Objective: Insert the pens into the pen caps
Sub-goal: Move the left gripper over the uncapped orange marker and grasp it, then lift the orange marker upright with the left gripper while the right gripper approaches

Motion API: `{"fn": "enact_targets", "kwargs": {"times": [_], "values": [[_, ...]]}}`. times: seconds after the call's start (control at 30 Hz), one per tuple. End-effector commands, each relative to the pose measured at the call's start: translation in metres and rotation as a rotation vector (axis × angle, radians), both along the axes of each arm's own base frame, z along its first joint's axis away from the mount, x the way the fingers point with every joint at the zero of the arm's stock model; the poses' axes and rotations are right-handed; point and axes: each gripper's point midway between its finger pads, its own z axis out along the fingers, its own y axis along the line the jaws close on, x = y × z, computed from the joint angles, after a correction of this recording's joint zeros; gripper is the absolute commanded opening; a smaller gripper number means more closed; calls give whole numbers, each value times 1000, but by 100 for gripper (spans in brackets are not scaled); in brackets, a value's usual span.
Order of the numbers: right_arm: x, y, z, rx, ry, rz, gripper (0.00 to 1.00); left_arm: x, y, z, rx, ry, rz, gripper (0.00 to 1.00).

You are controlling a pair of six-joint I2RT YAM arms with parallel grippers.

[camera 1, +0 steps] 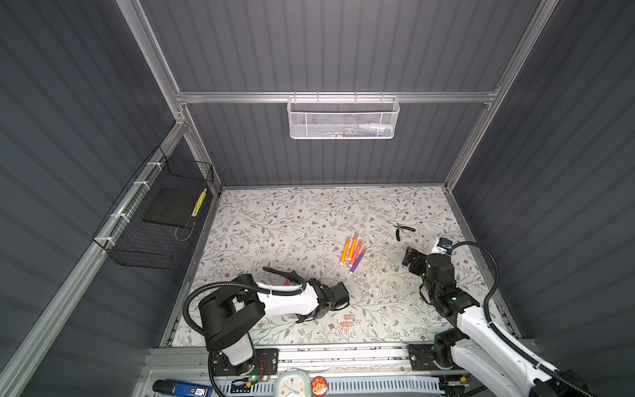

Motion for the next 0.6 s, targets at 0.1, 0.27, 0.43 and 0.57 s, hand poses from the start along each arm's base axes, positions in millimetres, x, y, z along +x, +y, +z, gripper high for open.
{"fn": "enact_targets", "kwargs": {"times": [0.1, 0.27, 0.43, 0.57], "values": [[0, -1, 10, -1, -32, 0, 96, 10, -8, -18, -54, 74, -80, 9], [-3, 0, 13, 25, -43, 3, 95, 41, -42, 27, -57, -57, -342, 4], [-7, 75, 15, 328, -54, 316, 94, 58, -88, 75, -131, -206, -639, 0], [-22, 148, 41, 484, -79, 564, 95, 51, -126, 102, -233, -316, -880, 0]]}}
